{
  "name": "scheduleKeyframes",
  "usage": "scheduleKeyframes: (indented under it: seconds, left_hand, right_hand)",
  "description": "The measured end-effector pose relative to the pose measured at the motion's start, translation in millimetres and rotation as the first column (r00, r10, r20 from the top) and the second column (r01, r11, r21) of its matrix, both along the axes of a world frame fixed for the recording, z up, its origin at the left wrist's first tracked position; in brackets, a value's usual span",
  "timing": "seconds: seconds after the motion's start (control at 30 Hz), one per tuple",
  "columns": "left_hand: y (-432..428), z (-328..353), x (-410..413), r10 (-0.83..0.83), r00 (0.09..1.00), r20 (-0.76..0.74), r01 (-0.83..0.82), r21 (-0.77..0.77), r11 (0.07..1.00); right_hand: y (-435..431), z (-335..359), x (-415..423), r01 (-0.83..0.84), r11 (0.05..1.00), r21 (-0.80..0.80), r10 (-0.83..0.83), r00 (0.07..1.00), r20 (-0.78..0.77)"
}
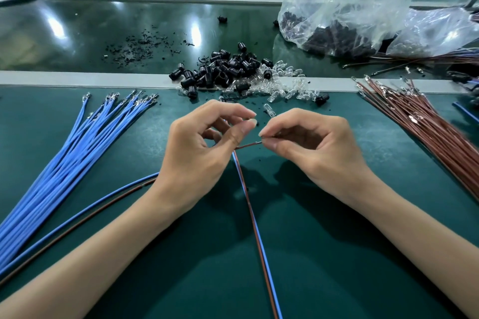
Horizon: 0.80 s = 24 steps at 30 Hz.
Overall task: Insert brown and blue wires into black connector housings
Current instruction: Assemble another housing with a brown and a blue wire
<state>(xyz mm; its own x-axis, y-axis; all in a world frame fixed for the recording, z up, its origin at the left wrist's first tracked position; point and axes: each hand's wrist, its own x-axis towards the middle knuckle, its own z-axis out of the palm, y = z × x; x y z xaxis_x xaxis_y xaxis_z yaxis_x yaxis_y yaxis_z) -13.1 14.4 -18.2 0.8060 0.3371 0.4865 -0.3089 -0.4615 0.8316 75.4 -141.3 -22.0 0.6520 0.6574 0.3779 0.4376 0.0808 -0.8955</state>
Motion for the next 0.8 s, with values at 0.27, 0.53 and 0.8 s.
scheduleKeyframes:
  seconds: [0.27,0.53,0.8]
  left_hand:
    - [0.8,-0.2,1.6,-0.034,0.997,-0.069,0.033,-0.012,0.999]
    - [-1.6,3.0,0.6,-0.035,0.993,-0.117,0.031,-0.036,0.999]
    - [-3.4,4.3,1.3,-0.077,0.969,-0.235,0.057,-0.090,0.994]
  right_hand:
    - [-1.6,2.0,-1.3,0.027,0.999,0.021,-0.027,1.000,0.008]
    - [0.3,3.4,-3.5,0.104,0.994,0.009,-0.103,0.956,0.275]
    - [0.4,3.2,-4.8,0.212,0.976,0.044,-0.212,0.897,0.388]
